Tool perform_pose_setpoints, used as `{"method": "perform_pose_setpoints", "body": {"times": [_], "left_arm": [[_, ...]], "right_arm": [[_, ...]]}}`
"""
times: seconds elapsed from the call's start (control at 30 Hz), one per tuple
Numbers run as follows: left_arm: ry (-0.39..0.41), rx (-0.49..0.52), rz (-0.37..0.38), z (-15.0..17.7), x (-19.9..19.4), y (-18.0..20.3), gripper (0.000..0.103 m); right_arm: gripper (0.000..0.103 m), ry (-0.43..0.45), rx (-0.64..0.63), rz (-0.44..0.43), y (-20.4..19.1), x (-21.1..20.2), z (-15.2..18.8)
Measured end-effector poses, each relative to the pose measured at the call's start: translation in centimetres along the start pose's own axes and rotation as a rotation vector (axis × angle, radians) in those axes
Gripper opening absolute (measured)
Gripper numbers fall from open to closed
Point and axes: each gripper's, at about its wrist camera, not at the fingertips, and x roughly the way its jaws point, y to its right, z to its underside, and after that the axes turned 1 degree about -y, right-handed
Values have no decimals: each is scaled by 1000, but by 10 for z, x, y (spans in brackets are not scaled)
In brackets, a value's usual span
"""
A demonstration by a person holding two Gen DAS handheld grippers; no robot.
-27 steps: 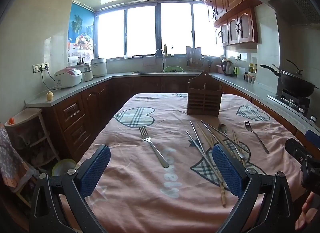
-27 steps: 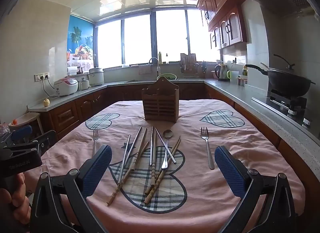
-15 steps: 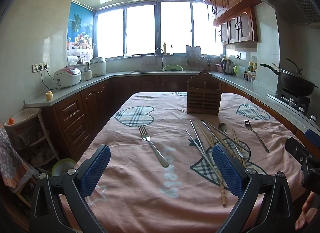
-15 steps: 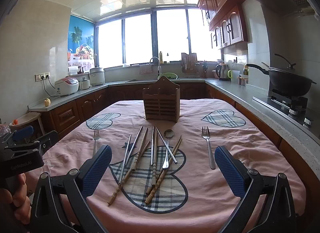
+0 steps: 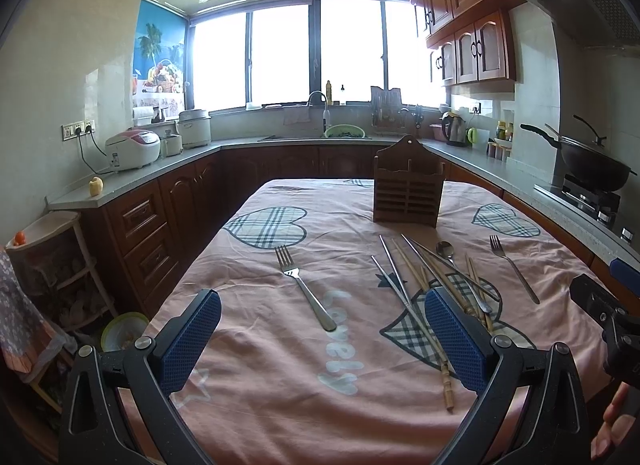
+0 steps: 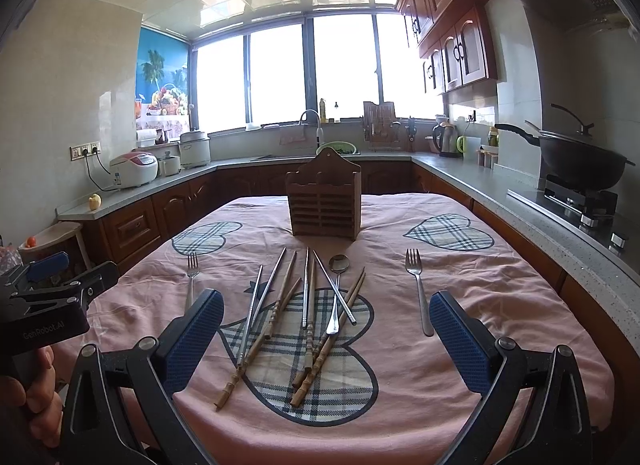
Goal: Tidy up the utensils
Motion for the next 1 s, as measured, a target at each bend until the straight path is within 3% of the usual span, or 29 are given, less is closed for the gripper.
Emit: {"method": "perform_pose_setpoints", "body": {"times": [0.3,0.57,0.9,1.0], "left_arm": [[-41,-16,42,-4,12,-5,102],[-164,-62,123,-26,45,-17,102],[-316,-68,150,-62,106,-21,96],[-343,-61,140,-73,125,-19,92]], "right_arm": [[103,-14,-2,-6,0,4,-1],[103,-11,13,-46,9,21,-11],[102,-115,134,-147,30,65,-20],[93,-158,129,-150,35,83,-24]]}}
